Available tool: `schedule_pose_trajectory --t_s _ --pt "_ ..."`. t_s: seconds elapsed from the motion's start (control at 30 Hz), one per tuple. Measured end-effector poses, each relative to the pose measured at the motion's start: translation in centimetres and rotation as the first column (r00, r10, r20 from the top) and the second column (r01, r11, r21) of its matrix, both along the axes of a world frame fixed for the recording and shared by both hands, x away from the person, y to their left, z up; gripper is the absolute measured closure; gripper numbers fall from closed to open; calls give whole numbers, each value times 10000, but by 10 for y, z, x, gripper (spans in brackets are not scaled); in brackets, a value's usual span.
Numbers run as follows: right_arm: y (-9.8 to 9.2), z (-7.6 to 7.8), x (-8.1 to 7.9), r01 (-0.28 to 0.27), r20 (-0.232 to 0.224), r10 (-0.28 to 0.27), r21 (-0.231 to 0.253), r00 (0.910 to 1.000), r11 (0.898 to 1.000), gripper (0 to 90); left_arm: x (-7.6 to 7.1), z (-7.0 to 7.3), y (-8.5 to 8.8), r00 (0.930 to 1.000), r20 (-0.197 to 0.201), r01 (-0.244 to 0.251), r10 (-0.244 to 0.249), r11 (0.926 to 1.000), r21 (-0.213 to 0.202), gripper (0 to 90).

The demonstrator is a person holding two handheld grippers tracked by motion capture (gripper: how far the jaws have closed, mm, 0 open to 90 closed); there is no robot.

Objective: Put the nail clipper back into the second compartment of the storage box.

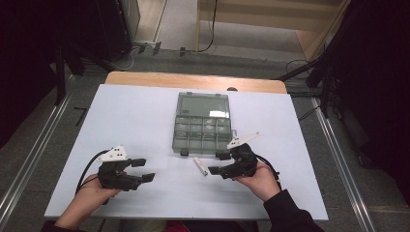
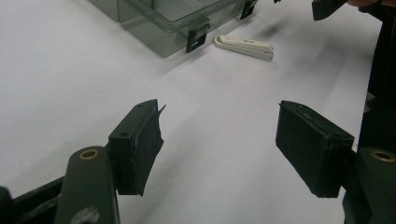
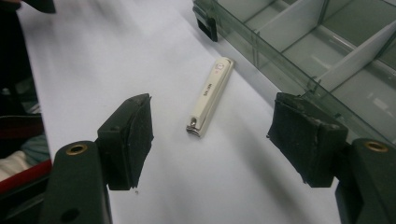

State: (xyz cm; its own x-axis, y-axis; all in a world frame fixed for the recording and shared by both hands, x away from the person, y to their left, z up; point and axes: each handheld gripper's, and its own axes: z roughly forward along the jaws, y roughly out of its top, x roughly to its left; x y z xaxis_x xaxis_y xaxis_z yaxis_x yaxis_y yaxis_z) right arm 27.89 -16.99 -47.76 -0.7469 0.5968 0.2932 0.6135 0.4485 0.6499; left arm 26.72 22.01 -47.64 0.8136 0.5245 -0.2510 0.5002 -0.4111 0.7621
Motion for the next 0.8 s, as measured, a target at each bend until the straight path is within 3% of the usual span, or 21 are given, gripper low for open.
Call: schedule_pose_trajectory --t_s 0.8 --pt "33 -7 5 345 -581 -382 -634 9976 9974 345 3 -3 -2 9998 -114 134 -132 9998 176 304"
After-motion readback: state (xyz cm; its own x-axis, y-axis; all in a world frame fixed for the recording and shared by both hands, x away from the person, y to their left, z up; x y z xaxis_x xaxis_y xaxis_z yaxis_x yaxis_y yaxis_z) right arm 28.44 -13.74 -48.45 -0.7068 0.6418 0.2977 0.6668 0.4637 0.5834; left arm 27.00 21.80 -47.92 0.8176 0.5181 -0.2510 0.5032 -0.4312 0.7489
